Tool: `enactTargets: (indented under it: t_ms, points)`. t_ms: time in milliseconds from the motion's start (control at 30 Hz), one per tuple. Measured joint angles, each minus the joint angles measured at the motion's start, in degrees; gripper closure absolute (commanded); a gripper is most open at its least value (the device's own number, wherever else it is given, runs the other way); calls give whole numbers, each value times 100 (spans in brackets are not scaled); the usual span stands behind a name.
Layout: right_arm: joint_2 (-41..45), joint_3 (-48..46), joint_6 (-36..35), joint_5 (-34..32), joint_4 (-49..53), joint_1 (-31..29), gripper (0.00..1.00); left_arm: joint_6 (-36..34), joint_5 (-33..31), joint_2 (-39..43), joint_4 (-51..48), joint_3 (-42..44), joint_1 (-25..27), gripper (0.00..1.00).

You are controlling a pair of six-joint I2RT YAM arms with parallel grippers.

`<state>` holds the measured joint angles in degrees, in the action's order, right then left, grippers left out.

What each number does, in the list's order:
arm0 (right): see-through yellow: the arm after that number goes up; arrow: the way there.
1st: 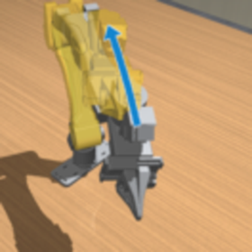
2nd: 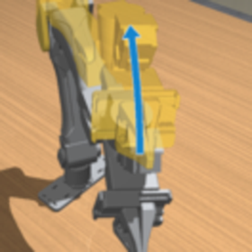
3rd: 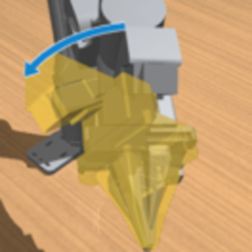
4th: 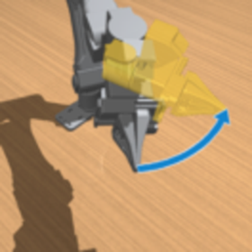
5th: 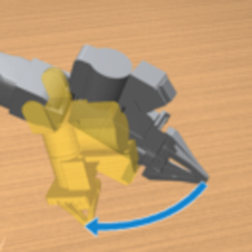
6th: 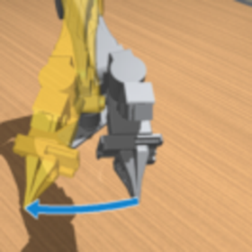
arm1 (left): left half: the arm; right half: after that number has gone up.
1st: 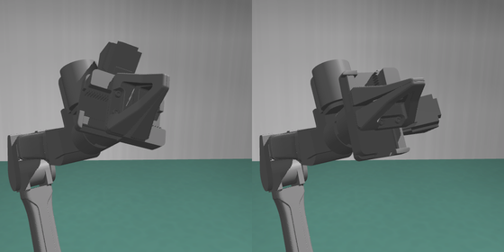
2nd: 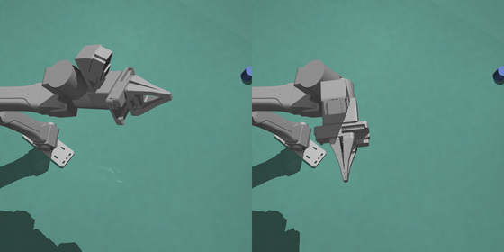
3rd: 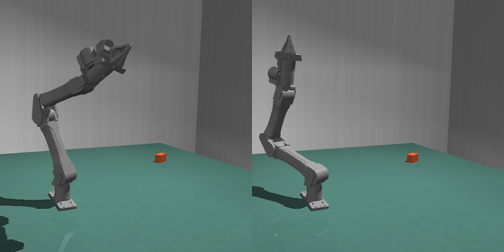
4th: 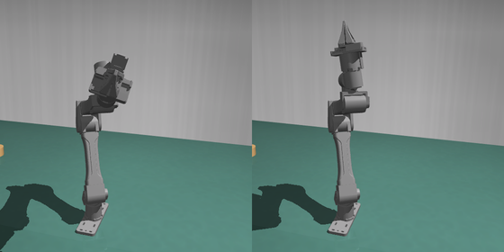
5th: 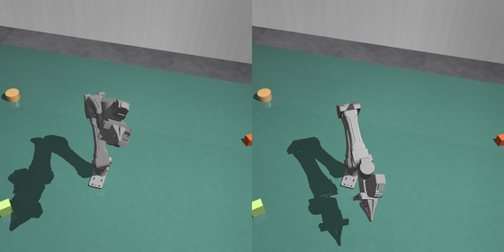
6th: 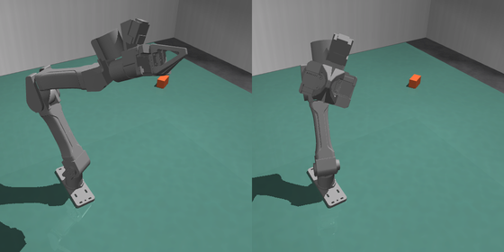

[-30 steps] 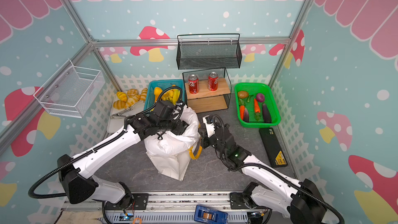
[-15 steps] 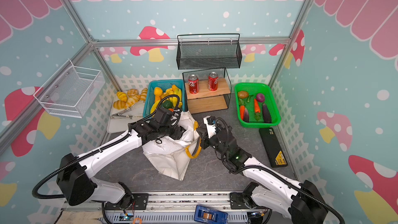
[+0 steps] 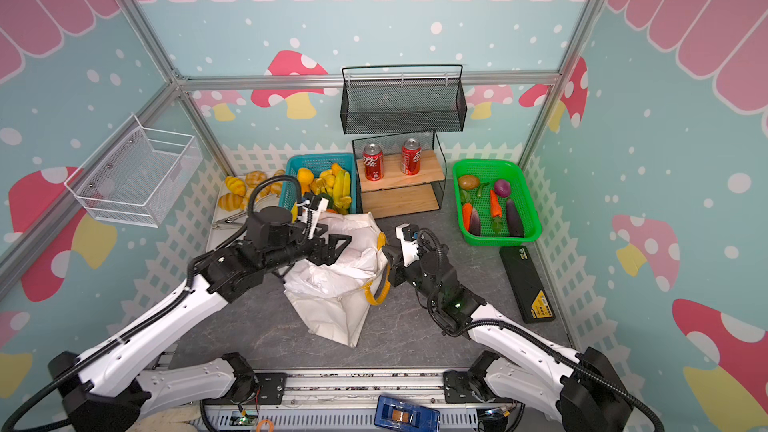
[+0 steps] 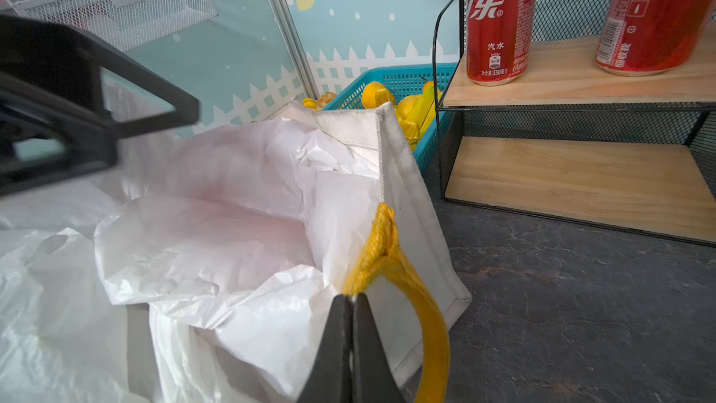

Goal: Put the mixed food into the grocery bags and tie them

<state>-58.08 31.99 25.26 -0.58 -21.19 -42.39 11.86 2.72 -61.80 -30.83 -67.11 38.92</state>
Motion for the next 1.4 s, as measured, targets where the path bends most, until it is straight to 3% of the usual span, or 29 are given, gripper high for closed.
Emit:
enactTargets:
  t_ms: [300,500,767,1000,1233,1400]
  points:
    - [-13,0,-195,-7,13,24,100,555,-402,728,-2452,-442,-2,27]
    - [-83,2,-273,4,-2,83,100,627,-245,66,-3259,-577,-7,33]
    - [-81,2,-254,46,-11,83,100,437,269,-1287,-2830,-616,-11,36]
    - [-79,2,-232,146,-31,107,100,420,564,-2111,-1834,-273,-11,37]
    - [-35,2,-256,98,-17,116,100,413,588,-2050,-1226,59,55,33]
    - [24,2,-254,55,39,120,100,334,603,-1353,-1025,50,136,29]
